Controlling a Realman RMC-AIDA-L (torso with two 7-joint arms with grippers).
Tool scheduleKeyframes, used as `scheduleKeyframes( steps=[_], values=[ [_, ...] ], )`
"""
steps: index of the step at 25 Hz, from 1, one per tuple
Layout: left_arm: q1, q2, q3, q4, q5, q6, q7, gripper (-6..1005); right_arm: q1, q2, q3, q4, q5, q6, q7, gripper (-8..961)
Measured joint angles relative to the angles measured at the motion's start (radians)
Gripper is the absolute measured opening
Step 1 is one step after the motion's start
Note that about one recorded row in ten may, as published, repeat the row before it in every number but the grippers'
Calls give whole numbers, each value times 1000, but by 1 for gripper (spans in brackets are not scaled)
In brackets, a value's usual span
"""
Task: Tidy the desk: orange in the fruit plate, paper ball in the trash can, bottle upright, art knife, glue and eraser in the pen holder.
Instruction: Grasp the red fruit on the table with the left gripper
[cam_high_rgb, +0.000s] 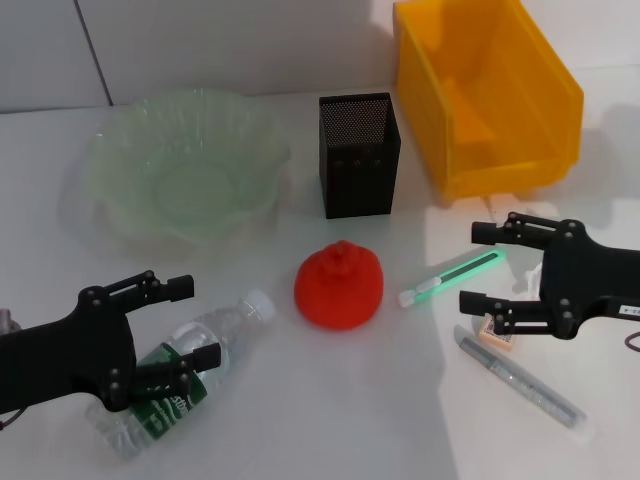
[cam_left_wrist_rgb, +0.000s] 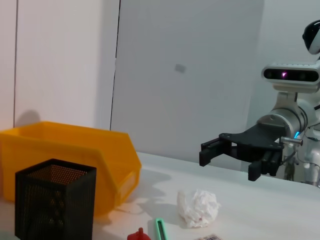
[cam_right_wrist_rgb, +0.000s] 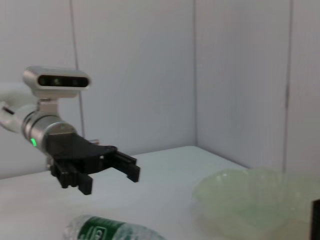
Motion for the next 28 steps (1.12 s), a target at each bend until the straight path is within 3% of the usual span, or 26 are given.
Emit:
scheduleKeyframes(
  steps=[8, 14, 17, 19, 21, 28],
  values=[
    [-23, -22, -31, -11, -25, -56, 74, 824, -68, -14, 83, -19, 0, -6, 0, 827],
    [-125, -31, 23, -50, -31, -185, 124, 824, -80, -18, 82, -23, -9, -9, 0, 827],
    [-209, -33, 106, -95, -57, -282, 167, 824, -81, -21, 76, -21, -28, -21, 1, 827],
    [-229, -33, 146, -101, -64, -316, 169, 824, -80, -22, 75, -22, -45, -36, 1, 827],
    [-260, -33, 255, -104, -95, -397, 160, 824, -84, -22, 79, -24, -61, -53, 2, 827],
    [-273, -33, 404, -96, -181, -470, 161, 824, -98, -22, 88, -31, -68, -71, 5, 827]
  ],
)
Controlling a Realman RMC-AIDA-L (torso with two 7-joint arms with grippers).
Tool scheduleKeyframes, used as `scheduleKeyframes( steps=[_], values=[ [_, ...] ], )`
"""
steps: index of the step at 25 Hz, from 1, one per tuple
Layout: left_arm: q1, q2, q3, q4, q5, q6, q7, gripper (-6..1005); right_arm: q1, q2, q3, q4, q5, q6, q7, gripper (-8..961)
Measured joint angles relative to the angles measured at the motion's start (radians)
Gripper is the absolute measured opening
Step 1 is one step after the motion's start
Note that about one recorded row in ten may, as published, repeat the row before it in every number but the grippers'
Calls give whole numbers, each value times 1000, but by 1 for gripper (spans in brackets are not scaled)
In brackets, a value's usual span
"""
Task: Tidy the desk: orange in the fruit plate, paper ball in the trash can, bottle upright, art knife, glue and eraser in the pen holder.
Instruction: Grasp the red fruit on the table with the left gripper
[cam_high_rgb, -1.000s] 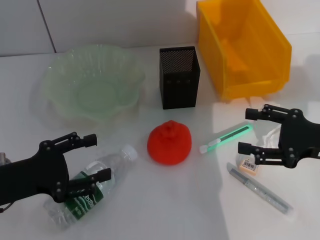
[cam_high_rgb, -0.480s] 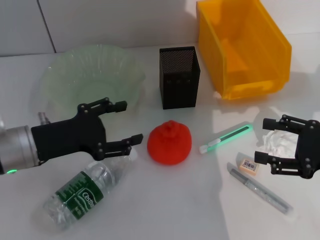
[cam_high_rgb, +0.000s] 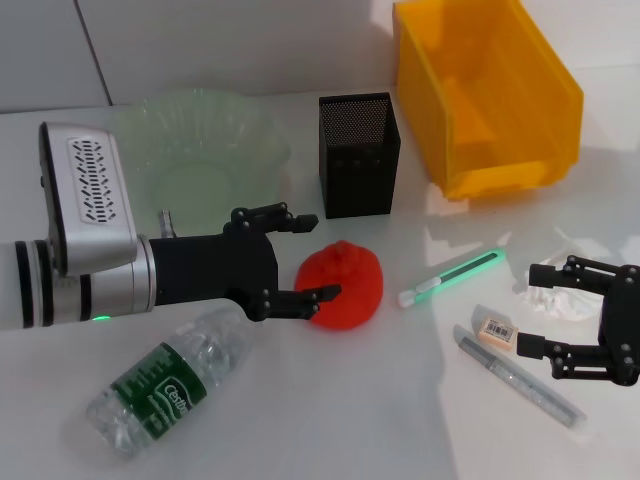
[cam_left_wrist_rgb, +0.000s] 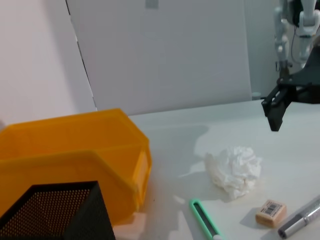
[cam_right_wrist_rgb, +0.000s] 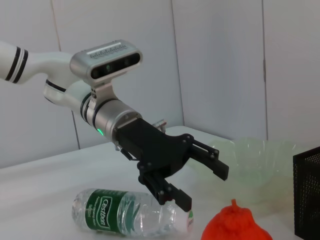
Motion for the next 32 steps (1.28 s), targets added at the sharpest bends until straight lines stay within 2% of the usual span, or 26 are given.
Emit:
scheduleKeyframes(
  steps=[1, 3, 7, 8, 14, 18, 20, 24, 25, 27, 31, 32],
  values=[
    [0, 0, 0, 0, 0, 0, 0, 824, 0, 0, 0, 0, 0, 0, 0, 827],
    [-7, 0, 74, 2, -37, -64, -2, 824, 4, -1, 0, 0, -3, 0, 1, 827],
    [-7, 0, 74, 2, -37, -64, -2, 825, 7, -3, 0, -1, -5, -1, 1, 827],
    [-9, 0, 126, 5, -80, -89, -2, 825, 8, -3, 0, -1, -5, -1, 2, 827],
    [7, 0, 122, 7, -104, -83, 1, 825, 7, -3, 4, -1, -4, -2, 2, 826],
    [75, 6, 116, 54, -142, -25, 4, 825, 14, -3, 7, 0, -1, -14, 1, 826],
    [184, 14, 113, 147, -154, 54, -23, 824, 31, -5, 4, 6, -4, -13, 2, 826],
    [208, 17, 106, 160, -155, 80, -34, 824, 70, -5, -1, 17, -26, -12, 2, 826],
    [265, 25, 57, 168, -154, 157, -45, 824, 70, -5, -1, 17, -26, -12, 2, 826],
    [324, 32, -36, 152, -148, 253, -36, 824, 100, -2, -4, 22, -48, -8, 3, 826],
    [346, 37, -57, 149, -147, 276, -35, 824, 126, -3, -27, 26, -52, -9, 10, 826],
    [378, 51, -72, 139, -146, 314, -34, 824, 144, -3, -49, 27, -52, -9, 18, 826]
  ],
)
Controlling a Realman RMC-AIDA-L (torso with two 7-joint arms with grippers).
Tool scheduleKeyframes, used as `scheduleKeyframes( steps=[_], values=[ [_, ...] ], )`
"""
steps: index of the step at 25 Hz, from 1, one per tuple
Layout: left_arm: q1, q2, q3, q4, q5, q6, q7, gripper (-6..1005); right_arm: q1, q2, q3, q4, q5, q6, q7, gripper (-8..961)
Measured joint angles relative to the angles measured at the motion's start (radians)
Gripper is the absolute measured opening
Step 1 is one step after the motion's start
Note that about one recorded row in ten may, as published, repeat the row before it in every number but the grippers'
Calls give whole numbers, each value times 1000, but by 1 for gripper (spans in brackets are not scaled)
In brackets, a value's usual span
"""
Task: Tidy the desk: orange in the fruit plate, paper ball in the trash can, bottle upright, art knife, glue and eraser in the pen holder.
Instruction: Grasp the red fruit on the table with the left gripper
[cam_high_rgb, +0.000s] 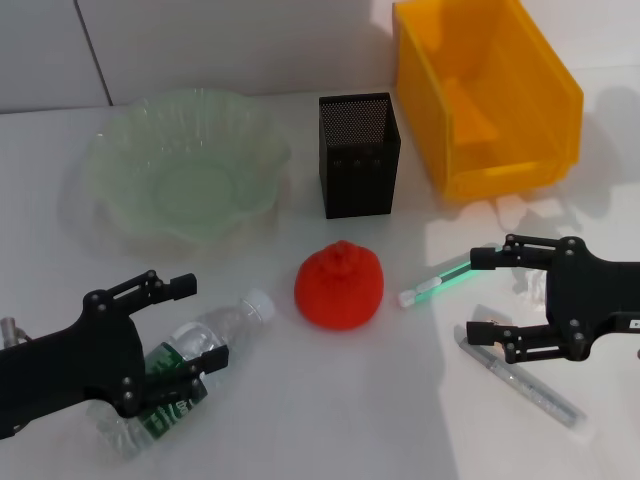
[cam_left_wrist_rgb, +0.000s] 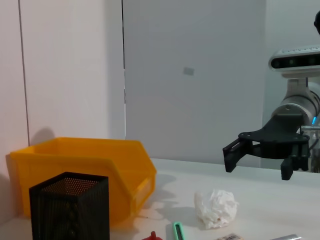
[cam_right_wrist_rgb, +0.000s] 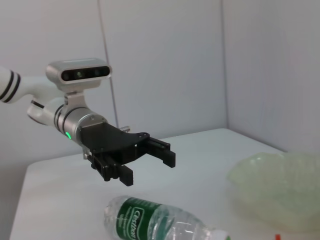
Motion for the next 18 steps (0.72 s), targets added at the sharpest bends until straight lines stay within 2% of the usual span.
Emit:
scheduleKeyframes(
  steps=[7, 18],
  values=[
    [13, 21, -3, -51, 1, 45, 1, 825, 32, 0, -31, 1, -9, 7, 9, 826],
    [2, 22, 0, -54, 1, 55, 1, 825, 27, 2, -32, 1, -11, 9, 8, 826]
  ],
)
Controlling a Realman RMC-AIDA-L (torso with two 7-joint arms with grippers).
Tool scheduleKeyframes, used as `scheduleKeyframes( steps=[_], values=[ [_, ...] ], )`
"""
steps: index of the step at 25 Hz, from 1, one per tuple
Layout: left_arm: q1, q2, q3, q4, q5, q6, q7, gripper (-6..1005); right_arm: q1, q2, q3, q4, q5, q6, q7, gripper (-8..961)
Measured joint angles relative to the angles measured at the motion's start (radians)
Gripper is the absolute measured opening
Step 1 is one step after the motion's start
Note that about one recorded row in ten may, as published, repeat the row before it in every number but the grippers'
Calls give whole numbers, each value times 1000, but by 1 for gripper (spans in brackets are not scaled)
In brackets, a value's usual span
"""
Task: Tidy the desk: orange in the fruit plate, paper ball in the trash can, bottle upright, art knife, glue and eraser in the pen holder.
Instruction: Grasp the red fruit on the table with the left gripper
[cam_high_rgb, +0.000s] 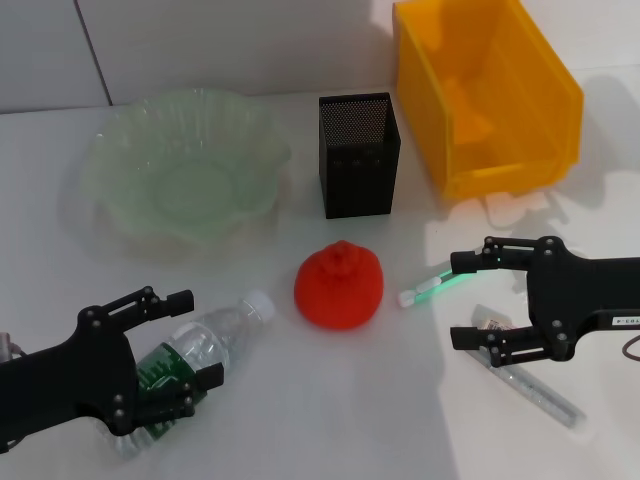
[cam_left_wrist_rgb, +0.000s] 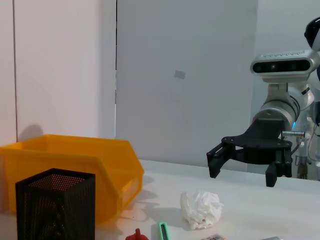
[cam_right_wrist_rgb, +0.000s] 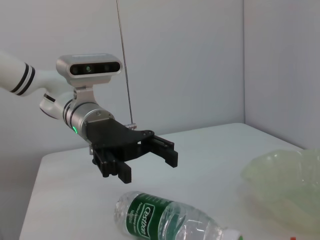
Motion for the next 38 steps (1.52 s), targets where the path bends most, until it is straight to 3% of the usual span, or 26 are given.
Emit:
scheduleKeyframes(
  steps=[28, 30, 31, 32, 34, 36, 37, 38],
  values=[
    [1, -14, -11, 0, -4, -6, 8, 824, -35, 3, 37, 0, 8, 18, -7, 827],
    [0, -26, -41, 0, -5, -15, 23, 824, -52, 3, 54, 0, 9, 18, -2, 827],
    [-25, -52, -81, 0, -3, -80, 43, 824, -65, 3, 70, -1, 10, 13, -1, 827],
    [-43, -58, -77, 0, -3, -106, 54, 824, -83, 3, 93, -3, 12, 1, 0, 827],
    [-62, -62, -72, -2, -3, -130, 66, 824, -100, 3, 97, -5, 12, -1, 2, 827],
    [-151, -65, -43, -42, -3, -190, 85, 824, -106, 3, 96, -5, 12, 0, 2, 827],
    [-151, -65, -43, -42, -3, -190, 85, 824, -117, 4, 96, -6, 12, 0, 2, 827],
    [-199, -65, -27, -65, -2, -213, 92, 824, -121, 4, 96, -6, 12, 0, 2, 827]
  ],
)
